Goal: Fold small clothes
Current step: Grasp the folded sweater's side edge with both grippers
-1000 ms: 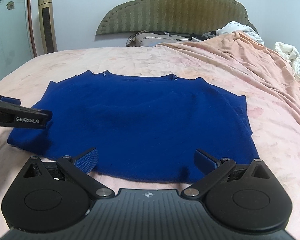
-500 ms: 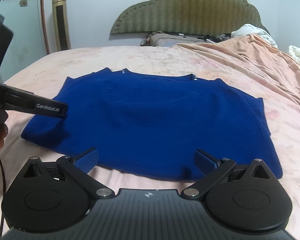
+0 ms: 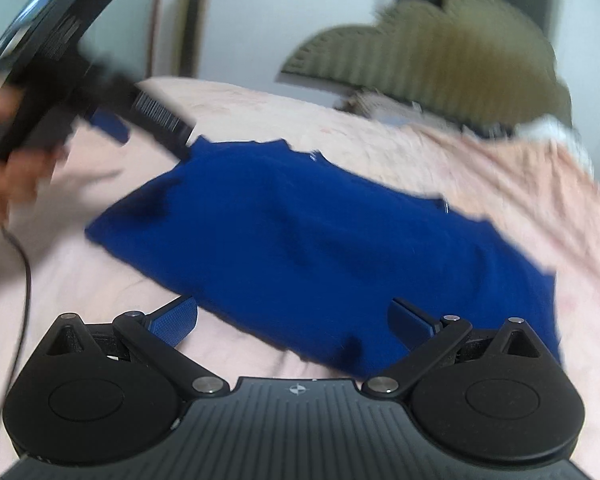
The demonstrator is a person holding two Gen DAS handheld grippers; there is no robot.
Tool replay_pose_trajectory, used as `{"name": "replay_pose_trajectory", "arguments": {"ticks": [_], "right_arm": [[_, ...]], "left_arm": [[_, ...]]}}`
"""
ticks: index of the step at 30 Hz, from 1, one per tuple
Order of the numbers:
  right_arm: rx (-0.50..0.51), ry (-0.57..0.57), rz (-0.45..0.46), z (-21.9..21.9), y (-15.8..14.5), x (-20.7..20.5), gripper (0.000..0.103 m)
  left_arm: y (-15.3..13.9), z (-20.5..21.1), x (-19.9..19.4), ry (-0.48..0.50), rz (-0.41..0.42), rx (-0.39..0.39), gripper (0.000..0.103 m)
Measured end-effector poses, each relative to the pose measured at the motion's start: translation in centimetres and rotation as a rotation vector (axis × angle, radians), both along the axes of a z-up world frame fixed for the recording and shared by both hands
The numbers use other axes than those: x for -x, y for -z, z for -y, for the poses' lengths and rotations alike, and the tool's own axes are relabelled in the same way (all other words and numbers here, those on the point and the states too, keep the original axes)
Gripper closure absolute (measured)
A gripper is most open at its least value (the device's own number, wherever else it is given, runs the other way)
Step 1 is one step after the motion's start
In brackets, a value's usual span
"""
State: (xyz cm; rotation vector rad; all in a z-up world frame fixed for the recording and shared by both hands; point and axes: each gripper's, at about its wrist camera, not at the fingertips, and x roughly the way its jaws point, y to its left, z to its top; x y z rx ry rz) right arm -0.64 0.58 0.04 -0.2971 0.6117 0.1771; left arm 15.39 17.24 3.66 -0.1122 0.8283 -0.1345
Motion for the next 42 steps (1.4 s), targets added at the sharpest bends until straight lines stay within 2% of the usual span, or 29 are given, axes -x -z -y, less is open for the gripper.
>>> {"name": "replay_pose_trajectory", "arguments": {"ticks": [4, 8, 10, 13, 15, 18, 21, 24, 26, 27, 28, 29, 30, 32, 34, 35, 39, 42], "right_arm": [[0.191, -0.086, 0.052, -3.2, 1.2, 1.0, 0.002], [0.271, -0.139, 0.054, -5.5, 2.4, 0.8, 0.007], [0.298, -0.148, 0.07, -6.4, 2.7, 0.5, 0.007], [0.351, -0.159, 0.109, -7.8, 3.1, -0.3, 0.007], [0.38, -0.165, 0.132, -8.7, 3.3, -1.1, 0.008], [0.419, -0.177, 0.171, -10.2, 3.8, -2.3, 0.009], [0.444, -0.198, 0.194, -11.6, 4.1, -3.4, 0.014], [0.444, -0.218, 0.201, -12.7, 4.3, -4.6, 0.024], [0.451, -0.231, 0.209, -13.3, 4.4, -5.2, 0.033], [0.45, -0.233, 0.21, -13.5, 4.5, -5.5, 0.036], [0.447, -0.235, 0.208, -13.7, 4.5, -5.7, 0.042], [0.443, -0.238, 0.206, -13.8, 4.6, -5.9, 0.05], [0.44, -0.242, 0.202, -13.8, 4.7, -6.0, 0.054], [0.431, -0.252, 0.189, -13.8, 4.7, -6.0, 0.076], [0.423, -0.262, 0.179, -13.7, 4.9, -6.1, 0.087], [0.421, -0.264, 0.178, -13.7, 4.9, -6.1, 0.096], [0.374, -0.265, 0.184, -12.8, 4.3, -5.9, 0.099], [0.351, -0.245, 0.241, -11.7, 3.1, -5.2, 0.099]], "left_arm": [[1.5, -2.0, -2.7, 0.051, -0.088, 0.133, 0.022], [3.5, -2.6, -5.3, 0.117, -0.175, 0.286, 0.022], [3.9, -2.5, -6.1, 0.128, -0.166, 0.314, 0.018], [4.3, -1.9, -7.4, 0.183, -0.167, 0.377, 0.018], [4.6, -1.4, -8.4, 0.203, -0.157, 0.406, 0.013], [4.7, -0.5, -10.1, 0.217, -0.164, 0.441, 0.013], [5.1, 0.1, -12.0, 0.225, -0.183, 0.488, 0.013], [5.4, 0.8, -13.5, 0.234, -0.175, 0.51, 0.013], [5.4, 1.4, -14.1, 0.237, -0.162, 0.502, 0.015], [5.3, 1.8, -14.3, 0.236, -0.154, 0.488, 0.019], [5.2, 2.2, -14.5, 0.235, -0.15, 0.461, 0.037], [5.2, 2.7, -14.8, 0.232, -0.154, 0.422, 0.062], [5.2, 3.0, -15.0, 0.222, -0.156, 0.387, 0.07], [5.2, 3.3, -15.3, 0.204, -0.174, 0.357, 0.089], [5.2, 3.4, -15.2, 0.182, -0.18, 0.348, 0.092], [4.9, 3.6, -15.0, 0.169, -0.173, 0.331, 0.092], [2.9, 4.9, -13.4, 0.14, -0.121, 0.238, 0.093], [0.3, 6.7, -12.2, 0.133, -0.064, 0.148, 0.093]]}}
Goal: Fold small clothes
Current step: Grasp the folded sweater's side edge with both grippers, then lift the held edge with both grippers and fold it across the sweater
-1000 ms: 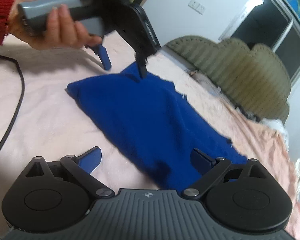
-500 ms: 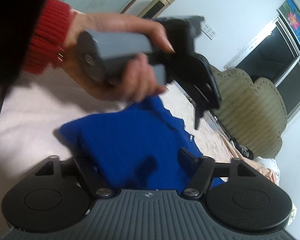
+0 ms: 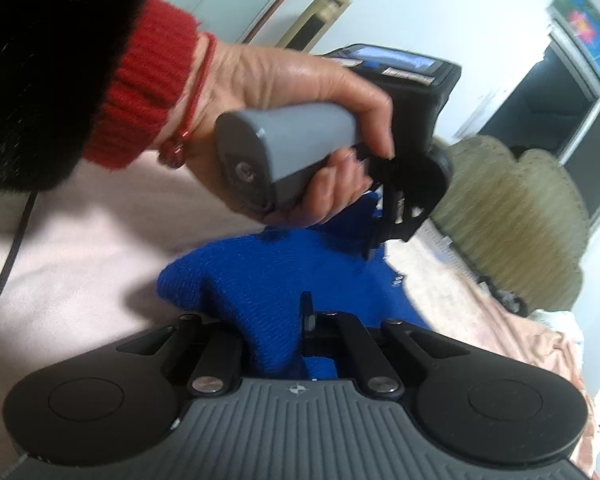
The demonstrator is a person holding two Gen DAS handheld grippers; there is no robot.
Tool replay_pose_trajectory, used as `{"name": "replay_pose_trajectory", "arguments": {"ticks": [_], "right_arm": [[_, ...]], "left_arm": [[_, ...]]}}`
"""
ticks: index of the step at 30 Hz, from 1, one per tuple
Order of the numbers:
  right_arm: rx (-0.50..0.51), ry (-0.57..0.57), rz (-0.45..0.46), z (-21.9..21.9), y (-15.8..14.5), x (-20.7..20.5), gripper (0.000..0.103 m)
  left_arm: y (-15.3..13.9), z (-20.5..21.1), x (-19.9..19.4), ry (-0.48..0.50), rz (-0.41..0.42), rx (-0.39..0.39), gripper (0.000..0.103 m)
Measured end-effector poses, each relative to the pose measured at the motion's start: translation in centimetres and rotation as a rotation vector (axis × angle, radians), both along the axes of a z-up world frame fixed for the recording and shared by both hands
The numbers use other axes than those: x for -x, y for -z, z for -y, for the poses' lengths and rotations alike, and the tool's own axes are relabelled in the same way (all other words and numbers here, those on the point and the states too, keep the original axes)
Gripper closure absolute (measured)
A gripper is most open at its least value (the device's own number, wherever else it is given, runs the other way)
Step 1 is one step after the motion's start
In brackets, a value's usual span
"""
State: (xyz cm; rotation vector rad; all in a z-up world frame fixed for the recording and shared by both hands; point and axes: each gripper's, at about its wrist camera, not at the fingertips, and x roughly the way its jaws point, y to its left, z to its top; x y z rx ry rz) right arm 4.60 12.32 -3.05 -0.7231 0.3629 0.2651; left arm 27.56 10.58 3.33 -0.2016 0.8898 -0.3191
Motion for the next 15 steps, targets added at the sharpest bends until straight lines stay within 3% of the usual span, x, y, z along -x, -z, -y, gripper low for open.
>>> {"name": "replay_pose_trajectory", "arguments": {"ticks": [8, 15], "right_arm": [[-0.13, 0.116, 0.103, 6.5, -3.8, 3.1, 0.1], [-0.341, 0.244, 0.095, 14.6, -5.4, 5.4, 0.101]], "left_arm": [[-4.9, 6.2, 2.5, -0.018, 0.088, -0.139, 0.093], [-6.4, 13.4, 3.4, -0.004, 0.108, -0.186, 0.093]]}}
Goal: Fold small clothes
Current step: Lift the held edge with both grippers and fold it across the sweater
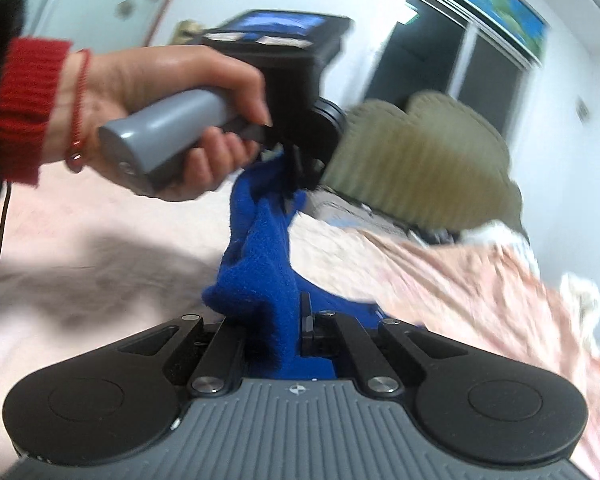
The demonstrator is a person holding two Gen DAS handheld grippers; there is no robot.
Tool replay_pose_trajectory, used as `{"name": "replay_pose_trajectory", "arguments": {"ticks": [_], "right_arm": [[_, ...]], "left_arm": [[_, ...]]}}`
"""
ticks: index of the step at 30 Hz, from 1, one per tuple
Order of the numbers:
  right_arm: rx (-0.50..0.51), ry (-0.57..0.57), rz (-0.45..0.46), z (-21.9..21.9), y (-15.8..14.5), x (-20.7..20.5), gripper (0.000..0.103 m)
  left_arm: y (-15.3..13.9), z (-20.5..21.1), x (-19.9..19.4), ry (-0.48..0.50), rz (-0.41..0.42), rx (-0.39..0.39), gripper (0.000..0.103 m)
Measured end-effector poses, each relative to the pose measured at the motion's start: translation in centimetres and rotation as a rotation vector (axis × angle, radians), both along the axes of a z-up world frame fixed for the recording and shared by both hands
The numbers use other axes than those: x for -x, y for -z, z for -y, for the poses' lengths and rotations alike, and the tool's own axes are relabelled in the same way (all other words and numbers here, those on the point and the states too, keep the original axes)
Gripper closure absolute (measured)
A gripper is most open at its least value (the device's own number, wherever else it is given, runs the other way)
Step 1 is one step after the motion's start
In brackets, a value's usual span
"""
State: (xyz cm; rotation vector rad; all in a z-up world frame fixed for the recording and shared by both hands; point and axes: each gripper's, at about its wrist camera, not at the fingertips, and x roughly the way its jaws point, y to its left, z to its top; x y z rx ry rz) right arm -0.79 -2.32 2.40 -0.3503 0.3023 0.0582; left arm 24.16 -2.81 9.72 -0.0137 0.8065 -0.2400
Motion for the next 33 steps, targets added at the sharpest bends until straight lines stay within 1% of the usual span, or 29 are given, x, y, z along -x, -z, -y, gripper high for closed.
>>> {"name": "replay_pose_trajectory", "arguments": {"ticks": [5, 9, 11, 14, 18, 23, 26, 27, 28, 29, 31, 32, 33], "right_arm": [[-0.147, 0.082, 0.003, 5.8, 0.3, 0.5, 0.101], [-0.258, 0.138, -0.007, 10.1, 0.9, 1.0, 0.1], [-0.33, 0.164, -0.024, 12.0, 1.6, 0.6, 0.1], [-0.459, 0.2, -0.047, 15.1, 2.8, 1.1, 0.1], [-0.584, 0.228, -0.076, 18.2, 4.5, 1.2, 0.1], [-0.736, 0.246, -0.094, 21.3, 6.2, 1.1, 0.1], [-0.896, 0.243, -0.12, 24.0, 7.8, 0.9, 0.099], [-0.941, 0.239, -0.115, 24.7, 8.1, 1.0, 0.098], [-0.964, 0.235, -0.109, 25.1, 8.3, 1.2, 0.095], [-0.981, 0.23, -0.11, 25.2, 8.5, 1.4, 0.085], [-1.015, 0.229, -0.118, 25.7, 9.0, 1.2, 0.082], [-1.03, 0.228, -0.12, 25.7, 9.1, 1.2, 0.082], [-1.04, 0.229, -0.12, 25.8, 9.2, 1.2, 0.082]], "left_arm": [[0.7, 6.1, -0.1, 0.045, -0.002, -0.056, 0.093], [1.7, 11.3, 0.4, 0.101, 0.027, -0.134, 0.094], [2.4, 14.0, 0.6, 0.132, 0.042, -0.175, 0.094], [3.4, 17.0, 0.7, 0.166, 0.057, -0.224, 0.093], [5.0, 20.4, 0.7, 0.196, 0.056, -0.264, 0.093], [7.0, 23.6, 0.4, 0.229, 0.074, -0.313, 0.093], [8.4, 24.7, 0.1, 0.23, 0.072, -0.332, 0.093], [8.8, 24.9, 0.0, 0.232, 0.075, -0.338, 0.093], [9.0, 25.2, 0.0, 0.237, 0.077, -0.343, 0.093], [9.3, 25.3, 0.0, 0.245, 0.079, -0.352, 0.091], [9.2, 25.4, 0.2, 0.256, 0.093, -0.356, 0.09], [9.0, 25.4, 0.2, 0.267, 0.091, -0.347, 0.084], [8.7, 25.2, 0.1, 0.269, 0.085, -0.332, 0.081]]}}
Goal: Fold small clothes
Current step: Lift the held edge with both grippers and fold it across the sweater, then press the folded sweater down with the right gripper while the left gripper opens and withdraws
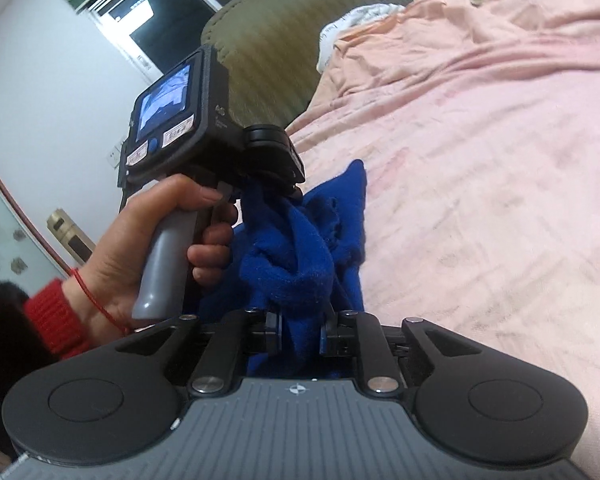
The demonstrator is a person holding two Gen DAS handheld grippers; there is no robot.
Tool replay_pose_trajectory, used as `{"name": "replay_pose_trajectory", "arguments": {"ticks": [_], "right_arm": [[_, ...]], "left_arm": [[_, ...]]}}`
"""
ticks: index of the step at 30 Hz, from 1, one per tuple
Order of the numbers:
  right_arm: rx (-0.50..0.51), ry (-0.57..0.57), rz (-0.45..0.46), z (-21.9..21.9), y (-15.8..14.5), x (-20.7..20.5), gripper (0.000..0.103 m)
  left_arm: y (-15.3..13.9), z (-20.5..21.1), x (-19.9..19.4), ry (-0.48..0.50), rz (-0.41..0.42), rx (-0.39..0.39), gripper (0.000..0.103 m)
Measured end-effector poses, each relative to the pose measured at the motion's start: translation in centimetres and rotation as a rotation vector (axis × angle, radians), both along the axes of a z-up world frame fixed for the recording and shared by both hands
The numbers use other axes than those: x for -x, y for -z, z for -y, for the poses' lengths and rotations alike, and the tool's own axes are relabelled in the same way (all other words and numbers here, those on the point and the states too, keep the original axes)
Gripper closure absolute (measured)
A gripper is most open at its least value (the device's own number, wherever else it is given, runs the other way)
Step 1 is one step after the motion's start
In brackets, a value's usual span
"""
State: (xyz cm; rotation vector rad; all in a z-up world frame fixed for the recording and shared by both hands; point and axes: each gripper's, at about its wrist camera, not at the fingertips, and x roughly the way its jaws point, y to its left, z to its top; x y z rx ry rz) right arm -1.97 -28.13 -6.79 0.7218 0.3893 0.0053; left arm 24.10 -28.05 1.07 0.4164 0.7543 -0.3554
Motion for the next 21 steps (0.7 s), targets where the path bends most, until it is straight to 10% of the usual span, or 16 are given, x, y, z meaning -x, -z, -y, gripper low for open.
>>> {"name": "replay_pose_trajectory", "arguments": {"ticks": [5, 12, 16, 21], "right_arm": [[-0.012, 0.008, 0.035, 0.0, 0.0, 0.6, 0.069], [-0.069, 0.036, 0.091, 0.8, 0.3, 1.4, 0.059], [-0.073, 0.045, 0.066, 0.9, 0.4, 1.2, 0.076], [-0.087, 0.062, 0.013, 1.1, 0.7, 0.6, 0.085]], "left_arm": [[-2.8, -1.9, -0.7, -0.064, 0.0, 0.135, 0.016], [-6.0, -7.1, 2.2, -0.093, 0.113, 0.089, 0.016], [-5.6, -10.8, 4.0, -0.124, 0.144, 0.018, 0.016], [-7.1, -15.6, 3.0, -0.245, 0.07, 0.122, 0.016]]}}
